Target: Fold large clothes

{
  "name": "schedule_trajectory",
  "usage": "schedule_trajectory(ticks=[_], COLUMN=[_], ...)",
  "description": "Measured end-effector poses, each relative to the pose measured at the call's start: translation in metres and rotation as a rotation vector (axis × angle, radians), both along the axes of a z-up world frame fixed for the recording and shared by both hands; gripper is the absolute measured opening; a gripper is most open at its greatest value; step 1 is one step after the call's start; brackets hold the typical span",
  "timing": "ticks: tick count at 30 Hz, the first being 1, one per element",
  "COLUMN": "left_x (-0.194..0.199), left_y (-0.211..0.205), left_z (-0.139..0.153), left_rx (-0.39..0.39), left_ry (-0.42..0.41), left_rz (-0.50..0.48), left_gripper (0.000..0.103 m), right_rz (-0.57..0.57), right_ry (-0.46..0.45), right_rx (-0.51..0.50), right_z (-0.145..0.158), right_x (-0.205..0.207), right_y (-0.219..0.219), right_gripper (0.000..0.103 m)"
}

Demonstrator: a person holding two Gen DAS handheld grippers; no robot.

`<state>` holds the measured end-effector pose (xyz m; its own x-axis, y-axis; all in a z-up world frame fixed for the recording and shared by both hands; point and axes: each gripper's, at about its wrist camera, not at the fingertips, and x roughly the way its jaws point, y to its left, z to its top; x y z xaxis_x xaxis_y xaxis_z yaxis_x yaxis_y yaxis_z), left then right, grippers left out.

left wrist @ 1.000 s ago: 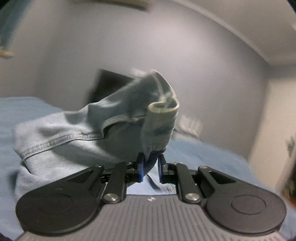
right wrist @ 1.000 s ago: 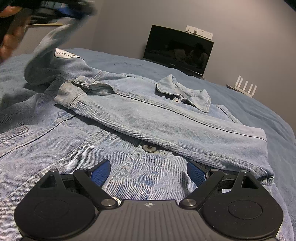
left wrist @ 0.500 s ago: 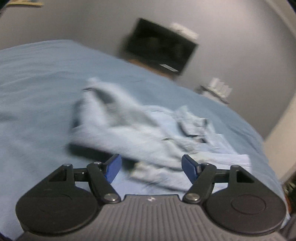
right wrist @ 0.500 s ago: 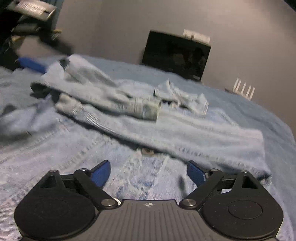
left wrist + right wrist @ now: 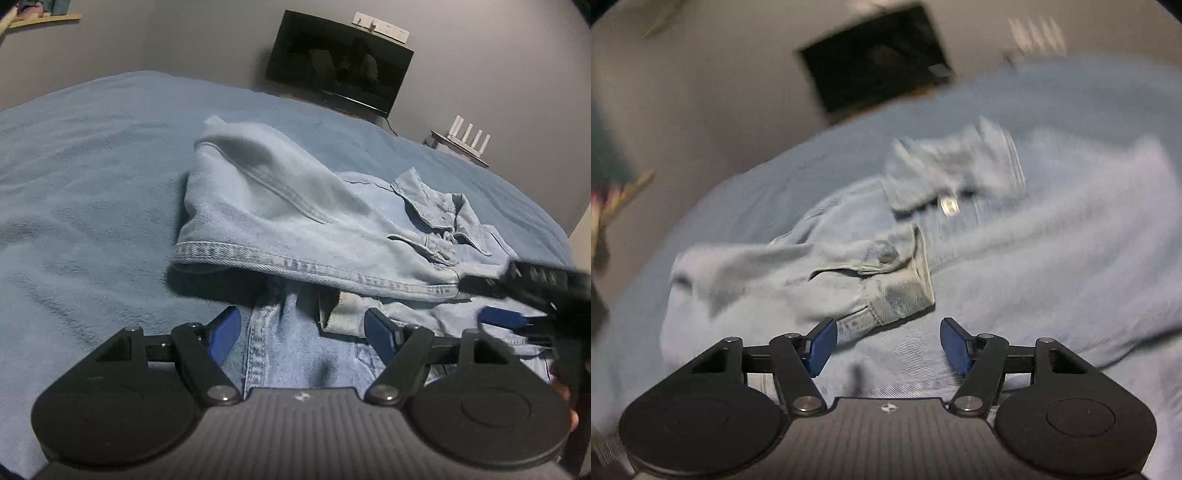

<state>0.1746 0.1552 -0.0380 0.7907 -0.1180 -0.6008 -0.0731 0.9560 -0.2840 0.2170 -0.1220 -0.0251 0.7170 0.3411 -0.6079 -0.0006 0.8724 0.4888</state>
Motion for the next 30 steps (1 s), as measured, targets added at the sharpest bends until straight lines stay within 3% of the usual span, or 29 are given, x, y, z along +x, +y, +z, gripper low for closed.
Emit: schedule_trajectory(ticks=[2, 7, 8, 9, 10, 12, 16, 20, 26, 30], left_x=[0.003, 0.008, 0.009, 0.008, 0.009, 0.009, 0.007, 0.006, 0.006, 0.007], left_y=[0.001, 0.002, 0.002, 0.002, 0.003, 0.003, 0.0, -0.003, -0.008, -0.014], left_z=[-0.001, -0.006, -0.007, -0.007, -0.007, -0.006, -0.004, -0.001, 0.0, -0.001], left_rx=[-0.011, -0.033, -0.036, -0.038, -0.041, -0.05, -0.038, -0.026, -0.01, 0.029], left_ry=[-0.005, 0.005, 0.01, 0.016, 0.019, 0.018, 0.01, 0.005, 0.006, 0.008], left_rz=[-0.007, -0.019, -0.022, -0.022, -0.021, -0.022, -0.028, -0.029, -0.038, -0.051], left_gripper=[0.072, 0.072, 0.072, 0.072, 0.072, 0.072, 0.072, 0.072, 0.072, 0.072], right_rz=[-0.019, -0.073, -0.096, -0.122, -0.131, -0.134, -0.152, -0.205, -0.322, -0.374], right_ry=[0.022, 0.014, 0.01, 0.003, -0.01, -0.074, -0.258, -0.341, -0.266, -0.188], right_rx=[0.086, 0.101, 0.098, 0.087, 0.098, 0.133, 0.018, -0.07, -0.221, -0.125], right_z=[-0.009, -0.018, -0.017, -0.015, -0.013, 0.0, 0.043, 0.072, 0.061, 0.027], right_x=[0.012, 0.029, 0.031, 0.031, 0.032, 0.021, -0.009, -0.042, -0.077, -0.085], right_y=[0.002, 0.02, 0.02, 0.019, 0.017, 0.01, -0.002, -0.043, -0.117, -0.159], right_gripper=[0.065, 0.066, 0.059, 0.037, 0.027, 0.026, 0.025, 0.025, 0.025, 0.026])
